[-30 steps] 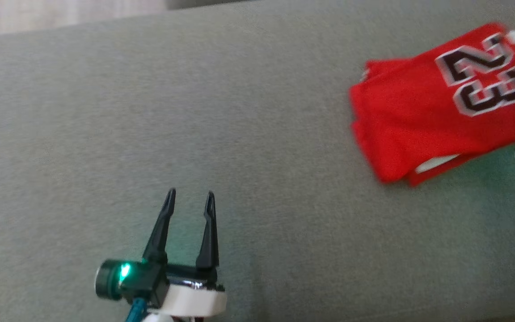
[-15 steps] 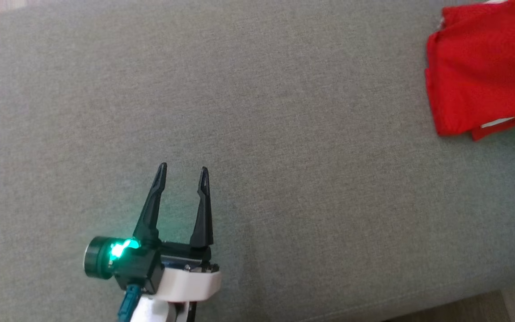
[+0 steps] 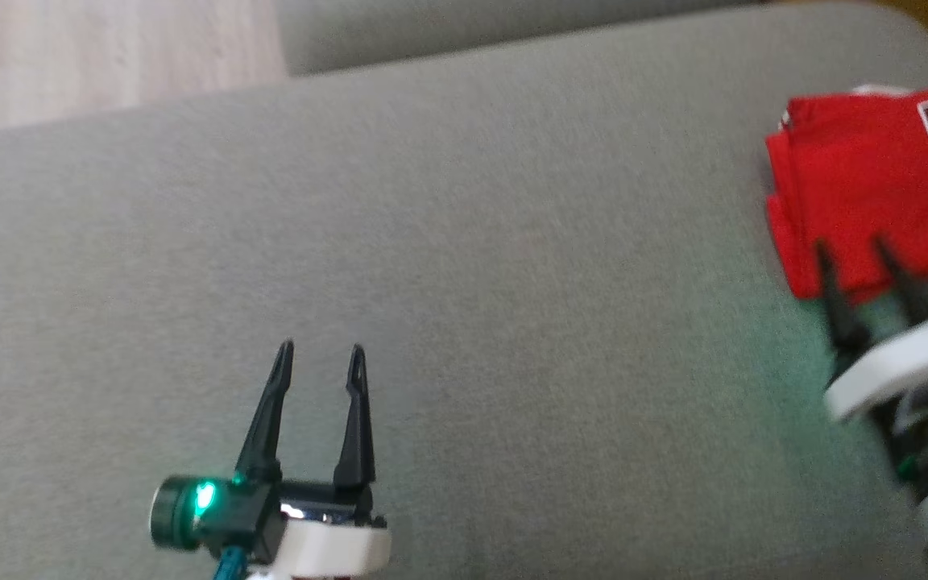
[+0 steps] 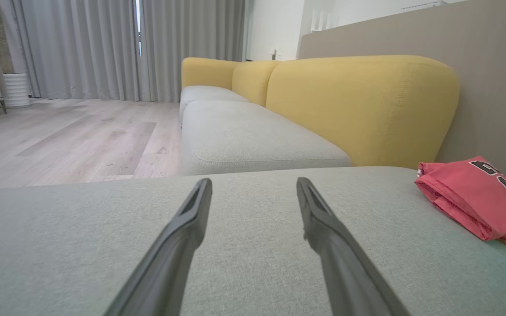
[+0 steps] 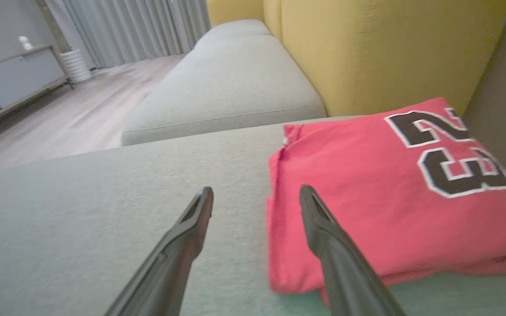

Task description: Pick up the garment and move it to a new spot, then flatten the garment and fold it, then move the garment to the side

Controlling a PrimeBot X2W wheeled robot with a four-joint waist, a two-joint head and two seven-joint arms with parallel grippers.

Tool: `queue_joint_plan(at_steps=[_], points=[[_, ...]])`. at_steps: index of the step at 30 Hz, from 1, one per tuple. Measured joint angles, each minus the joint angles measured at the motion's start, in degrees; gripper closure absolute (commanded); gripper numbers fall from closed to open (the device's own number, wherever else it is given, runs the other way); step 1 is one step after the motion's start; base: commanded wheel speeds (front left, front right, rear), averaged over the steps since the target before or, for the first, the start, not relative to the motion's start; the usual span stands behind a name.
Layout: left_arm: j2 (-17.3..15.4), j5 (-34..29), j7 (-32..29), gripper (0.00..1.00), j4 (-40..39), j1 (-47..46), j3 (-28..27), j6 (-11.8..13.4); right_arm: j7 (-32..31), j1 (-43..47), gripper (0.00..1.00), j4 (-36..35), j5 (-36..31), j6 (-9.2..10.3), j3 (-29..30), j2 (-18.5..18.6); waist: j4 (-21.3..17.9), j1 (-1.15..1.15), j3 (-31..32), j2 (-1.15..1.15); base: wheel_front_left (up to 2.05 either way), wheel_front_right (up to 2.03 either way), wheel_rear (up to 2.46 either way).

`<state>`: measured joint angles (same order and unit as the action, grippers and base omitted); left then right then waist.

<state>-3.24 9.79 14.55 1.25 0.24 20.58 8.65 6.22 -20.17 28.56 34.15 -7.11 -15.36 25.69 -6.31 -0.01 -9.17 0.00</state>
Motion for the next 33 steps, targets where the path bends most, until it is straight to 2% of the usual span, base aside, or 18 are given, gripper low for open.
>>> queue_joint_plan(at_steps=[4,8,13,16,21,32,33], points=[[0.0,1.2,0.0,0.00,0.2,2.6,-0.2,0.3,5.5,7.8,0.00,-2.2,-3.0,0.00,-1.0,-5.0,1.8,0.00,3.8,0.00,0.00,0.00,0.00],[0.0,1.3,0.0,0.00,0.2,5.6,-0.6,0.4,7.7,16.0,0.00,-5.2,-7.9,0.00,-0.6,-9.7,4.0,-0.01,7.3,0.00,0.00,0.00,0.00],[0.0,0.8,0.0,0.00,-0.6,9.2,-2.9,0.9,8.0,23.6,0.00,-17.9,-19.9,0.00,5.5,-14.5,6.5,0.00,10.6,0.00,0.00,0.00,0.00],[0.0,0.5,0.0,0.00,-1.7,11.2,-4.4,0.9,8.2,27.8,0.00,-22.3,-22.9,0.00,9.8,-17.7,7.6,-0.01,11.8,0.00,0.00,0.00,0.00],[0.0,-0.4,0.0,0.00,-1.9,13.7,-5.6,0.3,8.2,33.7,0.00,-23.2,-24.0,0.00,12.1,-19.7,8.9,0.00,12.8,0.00,0.00,0.00,0.00],[0.0,-1.6,0.0,0.00,-1.7,14.1,-5.8,-0.6,8.2,33.8,0.00,-23.5,-24.0,0.00,12.2,-20.0,9.0,0.01,13.3,0.00,0.00,0.00,0.00],[0.0,-1.6,-0.2,1.00,-0.2,14.3,-5.7,-0.6,8.1,33.9,1.00,-21.9,-24.0,0.01,12.0,-20.0,9.0,0.01,13.3,0.00,0.00,0.00,0.00]])
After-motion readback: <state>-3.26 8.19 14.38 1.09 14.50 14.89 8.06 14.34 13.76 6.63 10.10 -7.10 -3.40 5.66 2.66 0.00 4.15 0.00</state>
